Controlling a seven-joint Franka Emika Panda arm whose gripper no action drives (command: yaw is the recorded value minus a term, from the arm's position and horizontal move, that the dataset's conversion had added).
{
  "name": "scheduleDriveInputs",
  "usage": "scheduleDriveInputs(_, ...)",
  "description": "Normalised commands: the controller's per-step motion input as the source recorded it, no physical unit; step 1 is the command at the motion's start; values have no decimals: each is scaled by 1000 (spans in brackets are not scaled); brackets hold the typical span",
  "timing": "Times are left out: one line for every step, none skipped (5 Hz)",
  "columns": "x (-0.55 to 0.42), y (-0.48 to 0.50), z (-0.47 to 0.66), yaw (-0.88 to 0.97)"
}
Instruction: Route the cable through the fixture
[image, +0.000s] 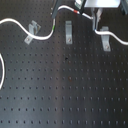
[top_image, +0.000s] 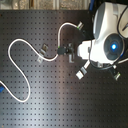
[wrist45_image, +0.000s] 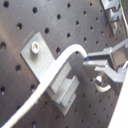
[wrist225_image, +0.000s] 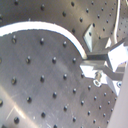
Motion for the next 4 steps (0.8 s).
scheduleDriveInputs(-319, -52, 1, 160)
scheduleDriveInputs(-91, 1, -146, 43)
scheduleDriveInputs(-42, 17, -332, 214)
scheduleDriveInputs(-199, 14, -341, 197)
